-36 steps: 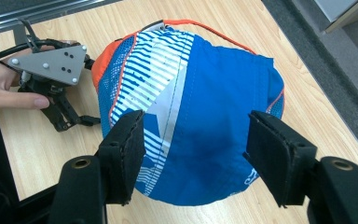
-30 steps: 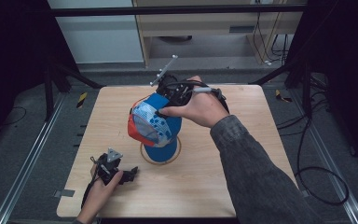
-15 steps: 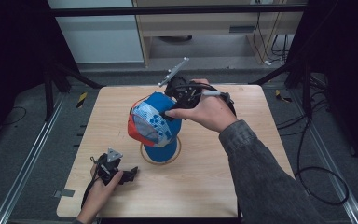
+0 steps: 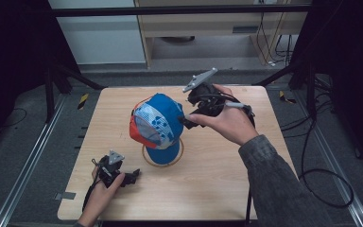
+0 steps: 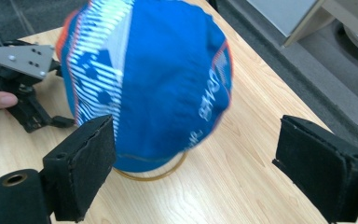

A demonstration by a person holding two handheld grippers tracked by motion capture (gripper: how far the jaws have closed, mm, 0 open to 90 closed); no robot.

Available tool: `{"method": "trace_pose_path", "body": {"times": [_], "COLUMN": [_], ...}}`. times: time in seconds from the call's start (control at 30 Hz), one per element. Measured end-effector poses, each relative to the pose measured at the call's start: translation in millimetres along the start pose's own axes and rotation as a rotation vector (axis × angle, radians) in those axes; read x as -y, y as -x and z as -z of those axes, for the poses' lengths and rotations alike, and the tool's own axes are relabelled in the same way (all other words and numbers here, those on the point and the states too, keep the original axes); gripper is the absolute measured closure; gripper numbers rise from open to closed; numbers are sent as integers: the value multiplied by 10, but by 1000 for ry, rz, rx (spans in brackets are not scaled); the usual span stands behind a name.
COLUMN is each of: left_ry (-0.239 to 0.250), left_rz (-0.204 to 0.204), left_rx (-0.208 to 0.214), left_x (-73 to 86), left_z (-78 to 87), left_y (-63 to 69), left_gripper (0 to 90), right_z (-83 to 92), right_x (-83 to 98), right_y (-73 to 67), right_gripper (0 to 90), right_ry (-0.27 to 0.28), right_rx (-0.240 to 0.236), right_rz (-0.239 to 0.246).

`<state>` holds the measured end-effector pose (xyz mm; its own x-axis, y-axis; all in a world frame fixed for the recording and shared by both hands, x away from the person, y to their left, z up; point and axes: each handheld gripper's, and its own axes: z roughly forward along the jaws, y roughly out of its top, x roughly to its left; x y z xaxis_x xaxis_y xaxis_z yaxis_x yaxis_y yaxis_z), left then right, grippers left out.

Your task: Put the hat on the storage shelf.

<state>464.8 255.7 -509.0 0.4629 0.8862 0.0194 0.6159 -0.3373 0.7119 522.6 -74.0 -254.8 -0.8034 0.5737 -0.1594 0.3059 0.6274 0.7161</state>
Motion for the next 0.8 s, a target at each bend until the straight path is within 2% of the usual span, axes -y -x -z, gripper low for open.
{"method": "trace_pose_path", "body": {"times": [0.03,0.13,0.23,0.27,0.3,0.4,0.43,0.47,0.57,0.63,0.8], "left_ry": [1,1,1,1,1,-2,-2,-2,-2,-2,-2], "left_rz": [0,0,2,2,3,-1,-1,-2,-4,-3,-2], "left_rx": [0,0,0,0,1,1,1,1,0,0,0], "left_x": [0,0,2,2,3,4,4,4,4,4,3], "left_z": [0,-1,0,0,1,4,4,5,5,5,5], "left_y": [0,0,2,2,4,2,2,1,0,0,1], "left_gripper": [0,0,0,0,0,0,0,0,0,0,0], "right_z": [19,37,60,60,76,89,99,99,105,106,73], "right_x": [78,165,358,358,455,553,654,654,845,891,1146], "right_y": [39,73,134,134,161,174,184,184,192,197,227], "right_gripper": [107,94,89,89,92,103,114,114,126,126,125], "right_ry": [9,19,33,33,44,54,57,57,68,68,83], "right_rx": [9,16,33,33,43,59,76,76,98,101,128], "right_rz": [-9,-17,-45,-45,-66,-82,-94,-94,-119,-122,-159]}}
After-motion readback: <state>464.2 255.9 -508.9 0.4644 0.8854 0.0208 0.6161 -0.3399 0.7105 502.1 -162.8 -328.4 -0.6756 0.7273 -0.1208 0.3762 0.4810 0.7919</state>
